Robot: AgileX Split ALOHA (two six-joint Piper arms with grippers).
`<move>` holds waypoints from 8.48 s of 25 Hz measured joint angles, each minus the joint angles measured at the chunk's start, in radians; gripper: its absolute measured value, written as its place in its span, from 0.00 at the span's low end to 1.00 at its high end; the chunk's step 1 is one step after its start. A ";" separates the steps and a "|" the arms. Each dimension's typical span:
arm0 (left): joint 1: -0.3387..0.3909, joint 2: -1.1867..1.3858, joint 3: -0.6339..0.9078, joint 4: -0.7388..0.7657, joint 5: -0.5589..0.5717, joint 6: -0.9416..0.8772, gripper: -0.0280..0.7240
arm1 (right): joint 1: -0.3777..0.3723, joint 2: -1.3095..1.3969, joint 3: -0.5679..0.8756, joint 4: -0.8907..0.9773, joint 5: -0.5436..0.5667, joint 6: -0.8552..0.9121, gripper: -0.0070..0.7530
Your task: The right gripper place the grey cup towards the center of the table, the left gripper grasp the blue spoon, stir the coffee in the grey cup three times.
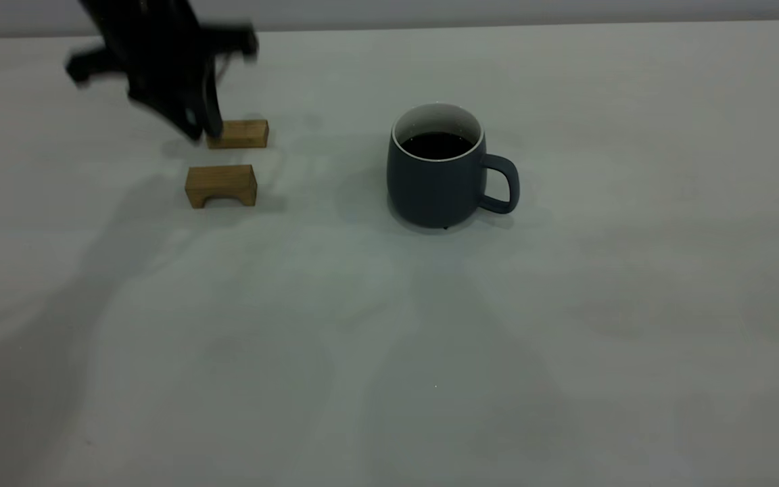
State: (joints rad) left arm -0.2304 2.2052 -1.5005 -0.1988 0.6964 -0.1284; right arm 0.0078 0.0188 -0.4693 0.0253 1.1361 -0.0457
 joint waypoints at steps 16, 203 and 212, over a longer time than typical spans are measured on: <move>0.000 -0.020 -0.162 -0.827 0.469 -0.539 0.22 | 0.000 0.000 0.000 0.000 0.000 0.000 0.77; 0.260 -1.820 0.875 0.322 0.464 0.013 0.44 | 0.000 0.000 0.000 0.000 0.000 0.000 0.77; 0.260 -2.144 0.995 0.308 0.404 0.014 0.44 | 0.000 0.000 0.000 0.000 0.000 0.000 0.77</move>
State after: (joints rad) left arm 0.0299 0.0616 -0.5059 0.1093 1.1009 -0.1146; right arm 0.0078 0.0188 -0.4693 0.0253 1.1361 -0.0457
